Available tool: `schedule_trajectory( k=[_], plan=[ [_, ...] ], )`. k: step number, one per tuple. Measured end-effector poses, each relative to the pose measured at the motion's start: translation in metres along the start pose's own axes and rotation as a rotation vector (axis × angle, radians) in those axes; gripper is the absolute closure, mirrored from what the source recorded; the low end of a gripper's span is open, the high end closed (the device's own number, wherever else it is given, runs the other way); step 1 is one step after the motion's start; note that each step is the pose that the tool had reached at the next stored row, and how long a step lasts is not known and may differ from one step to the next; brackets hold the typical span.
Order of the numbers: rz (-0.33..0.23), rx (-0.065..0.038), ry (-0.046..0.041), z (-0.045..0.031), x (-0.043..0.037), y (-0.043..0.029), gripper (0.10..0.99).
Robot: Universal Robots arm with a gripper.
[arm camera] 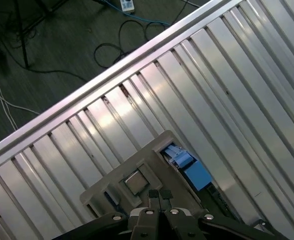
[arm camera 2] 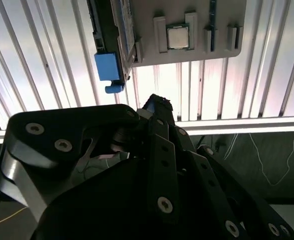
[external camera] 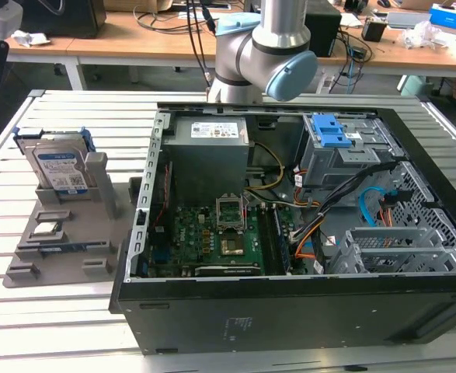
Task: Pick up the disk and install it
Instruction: 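Pick up the disk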
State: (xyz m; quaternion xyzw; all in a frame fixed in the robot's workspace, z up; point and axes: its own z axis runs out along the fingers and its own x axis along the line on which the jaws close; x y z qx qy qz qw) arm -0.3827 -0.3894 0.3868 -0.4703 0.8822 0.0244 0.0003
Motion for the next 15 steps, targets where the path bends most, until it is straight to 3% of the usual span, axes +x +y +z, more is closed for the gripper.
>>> schedule_trajectory(
  k=[15],
  plan=[
    [-0.158, -0.004, 0.0068, 0.0, 0.0, 0.0, 0.98]
  ],
)
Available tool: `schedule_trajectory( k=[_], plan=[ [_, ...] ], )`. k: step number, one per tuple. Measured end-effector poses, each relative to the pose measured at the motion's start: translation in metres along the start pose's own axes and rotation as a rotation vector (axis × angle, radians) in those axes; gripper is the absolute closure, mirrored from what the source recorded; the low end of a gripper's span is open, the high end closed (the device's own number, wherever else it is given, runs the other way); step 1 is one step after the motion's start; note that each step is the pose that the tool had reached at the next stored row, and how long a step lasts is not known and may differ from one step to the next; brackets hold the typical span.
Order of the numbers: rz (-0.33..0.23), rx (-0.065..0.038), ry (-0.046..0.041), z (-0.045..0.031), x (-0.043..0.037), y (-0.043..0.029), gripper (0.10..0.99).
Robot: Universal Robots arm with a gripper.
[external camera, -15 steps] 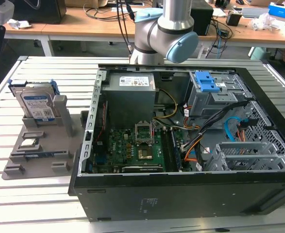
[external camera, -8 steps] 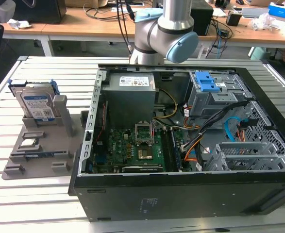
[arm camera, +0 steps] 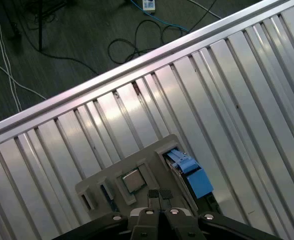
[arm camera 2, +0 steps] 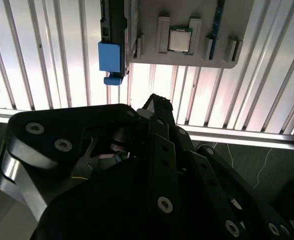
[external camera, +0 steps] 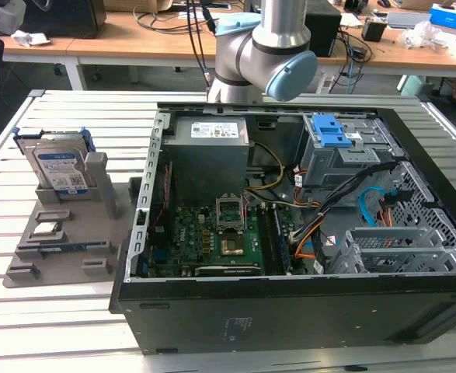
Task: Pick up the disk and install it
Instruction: 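Pick up the disk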
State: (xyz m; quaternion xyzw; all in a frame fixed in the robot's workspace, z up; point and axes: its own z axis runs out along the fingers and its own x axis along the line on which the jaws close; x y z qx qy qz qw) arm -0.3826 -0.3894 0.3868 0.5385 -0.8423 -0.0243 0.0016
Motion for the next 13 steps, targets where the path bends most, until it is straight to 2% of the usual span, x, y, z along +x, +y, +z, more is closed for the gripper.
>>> schedule_trajectory(
  k=[13],
  plan=[
    [-0.136, -0.003, 0.0059, 0.0, 0.0, 0.0, 0.98]
  ],
)
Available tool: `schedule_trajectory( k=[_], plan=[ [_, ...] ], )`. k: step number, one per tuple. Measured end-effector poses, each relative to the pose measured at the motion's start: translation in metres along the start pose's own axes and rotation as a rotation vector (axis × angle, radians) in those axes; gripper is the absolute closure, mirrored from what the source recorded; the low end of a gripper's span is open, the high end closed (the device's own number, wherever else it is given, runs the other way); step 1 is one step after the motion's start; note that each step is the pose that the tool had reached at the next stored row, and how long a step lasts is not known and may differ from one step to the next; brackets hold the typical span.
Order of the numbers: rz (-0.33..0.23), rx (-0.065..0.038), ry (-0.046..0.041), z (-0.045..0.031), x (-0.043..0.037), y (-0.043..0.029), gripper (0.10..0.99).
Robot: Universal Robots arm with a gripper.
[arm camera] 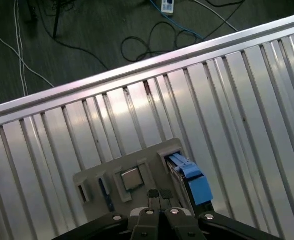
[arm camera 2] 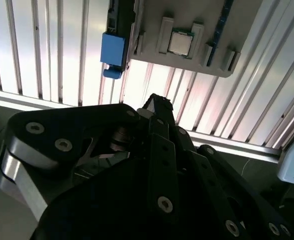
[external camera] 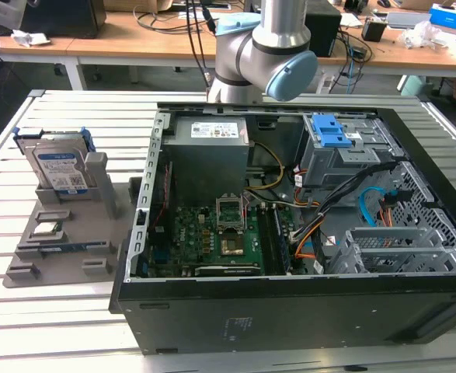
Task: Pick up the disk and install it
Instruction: 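Pick up the disk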
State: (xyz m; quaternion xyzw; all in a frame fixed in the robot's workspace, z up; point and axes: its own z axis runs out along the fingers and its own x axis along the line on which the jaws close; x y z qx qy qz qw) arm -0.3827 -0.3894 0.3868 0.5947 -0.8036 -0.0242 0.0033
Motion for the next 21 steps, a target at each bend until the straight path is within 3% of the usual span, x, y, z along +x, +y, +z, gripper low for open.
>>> schedule_trajectory(
  k=[21],
  plan=[
    [-0.244, -0.006, 0.0104, 0.0, 0.0, 0.0, 0.98]
  ],
)
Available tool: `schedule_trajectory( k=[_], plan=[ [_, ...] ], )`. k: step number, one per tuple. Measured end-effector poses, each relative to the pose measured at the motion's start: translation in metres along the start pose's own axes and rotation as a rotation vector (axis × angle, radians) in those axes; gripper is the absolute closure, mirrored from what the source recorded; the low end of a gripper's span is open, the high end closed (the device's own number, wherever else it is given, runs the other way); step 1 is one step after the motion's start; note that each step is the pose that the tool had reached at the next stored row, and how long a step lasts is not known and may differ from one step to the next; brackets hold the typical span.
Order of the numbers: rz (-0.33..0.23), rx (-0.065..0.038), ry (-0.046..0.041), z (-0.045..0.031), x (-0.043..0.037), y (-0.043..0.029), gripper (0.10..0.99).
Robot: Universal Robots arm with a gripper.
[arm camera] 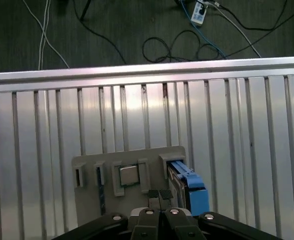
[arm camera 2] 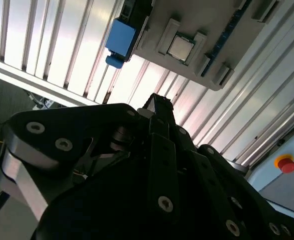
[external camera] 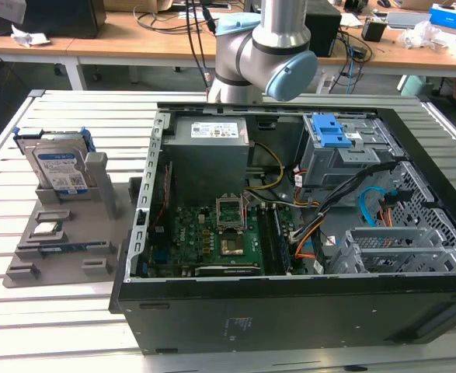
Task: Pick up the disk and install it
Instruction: 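Pick up the disk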
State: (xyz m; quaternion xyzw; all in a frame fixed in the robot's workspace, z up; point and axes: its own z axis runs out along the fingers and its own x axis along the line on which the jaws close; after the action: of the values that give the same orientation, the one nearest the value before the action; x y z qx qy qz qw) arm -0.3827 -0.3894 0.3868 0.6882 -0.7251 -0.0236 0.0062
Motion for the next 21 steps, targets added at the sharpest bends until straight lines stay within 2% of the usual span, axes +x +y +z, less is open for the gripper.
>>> schedule_trajectory(
  k=[2, 9, 11, 12, 14, 15, 16, 17, 21],
  plan=[
    [-0.019, 0.0, 0.0008, 0.0, 0.0, 0.0, 0.98],
    [-0.021, -0.001, 0.001, 0.0, 0.0, 0.0, 0.973],
    [-0.022, -0.001, 0.001, 0.0, 0.0, 0.0, 0.851],
    [-0.022, -0.001, 0.001, 0.0, 0.0, 0.0, 0.851],
    [-0.022, -0.001, 0.001, 0.0, 0.0, 0.0, 0.733],
    [-0.023, -0.001, 0.001, 0.0, 0.0, 0.0, 0.553],
    [-0.023, -0.001, 0.001, 0.0, 0.0, 0.0, 0.553],
    [-0.023, -0.001, 0.0011, 0.0, 0.0, 0.0, 0.486],
    [-0.024, 0.0, 0.0009, 0.0, -0.0006, -0.0001, 0.486]
  ],
)
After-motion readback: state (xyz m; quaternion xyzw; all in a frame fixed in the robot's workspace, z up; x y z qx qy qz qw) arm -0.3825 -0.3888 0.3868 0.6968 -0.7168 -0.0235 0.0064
